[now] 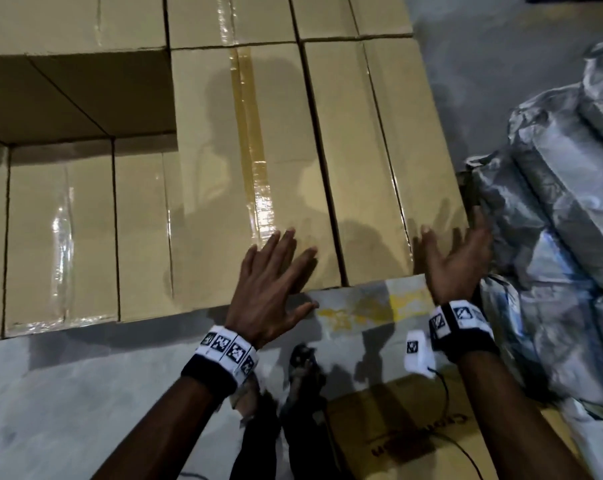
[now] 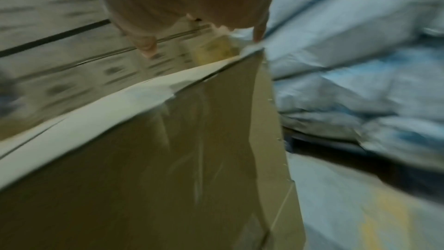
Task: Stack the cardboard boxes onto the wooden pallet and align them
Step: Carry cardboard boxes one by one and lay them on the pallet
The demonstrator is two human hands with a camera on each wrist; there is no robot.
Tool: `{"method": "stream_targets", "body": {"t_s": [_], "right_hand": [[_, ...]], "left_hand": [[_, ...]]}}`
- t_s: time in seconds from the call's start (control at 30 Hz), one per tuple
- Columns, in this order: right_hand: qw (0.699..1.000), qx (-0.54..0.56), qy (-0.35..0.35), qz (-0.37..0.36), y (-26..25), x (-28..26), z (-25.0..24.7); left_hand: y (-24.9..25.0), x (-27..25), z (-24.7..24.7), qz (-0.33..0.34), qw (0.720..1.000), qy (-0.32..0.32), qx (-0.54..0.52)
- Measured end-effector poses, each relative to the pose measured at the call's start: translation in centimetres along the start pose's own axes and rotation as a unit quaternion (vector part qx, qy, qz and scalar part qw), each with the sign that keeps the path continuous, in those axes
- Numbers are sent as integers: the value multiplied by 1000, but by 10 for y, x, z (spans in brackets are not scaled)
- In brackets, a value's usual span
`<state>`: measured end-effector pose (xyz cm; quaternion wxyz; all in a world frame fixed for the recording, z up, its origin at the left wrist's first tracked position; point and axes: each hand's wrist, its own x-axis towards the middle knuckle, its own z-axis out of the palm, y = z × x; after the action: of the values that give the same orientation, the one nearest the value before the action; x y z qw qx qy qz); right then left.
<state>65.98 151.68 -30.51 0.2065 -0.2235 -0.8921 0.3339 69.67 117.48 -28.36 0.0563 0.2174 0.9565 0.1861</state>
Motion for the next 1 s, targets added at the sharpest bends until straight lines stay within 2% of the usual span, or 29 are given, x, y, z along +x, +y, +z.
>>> {"method": "stream_targets", "body": {"t_s": [0.07, 0.13, 0.2, 0.27, 0.33, 0.63, 1.0], "right_hand": [[996, 8, 53, 76, 12, 18, -5], [980, 83, 59, 171, 23, 32, -5], [953, 167, 11, 252, 34, 44, -3], [935, 163, -78, 305, 48, 47, -1], [937, 136, -129, 294, 53, 45, -2], [957, 146, -112, 223, 32, 31, -17], [956, 139, -143, 214, 24, 30, -23]], "left_hand": [[12, 22, 5, 17, 1000, -20, 13], [21, 40, 8, 17, 999, -35, 22], [27, 52, 14, 21, 998, -54, 40], [28, 59, 21, 25, 995, -67, 68], [26, 61, 26, 25, 993, -68, 91], [25, 63, 31, 38, 993, -43, 100], [24, 62, 36, 45, 993, -19, 111]]}}
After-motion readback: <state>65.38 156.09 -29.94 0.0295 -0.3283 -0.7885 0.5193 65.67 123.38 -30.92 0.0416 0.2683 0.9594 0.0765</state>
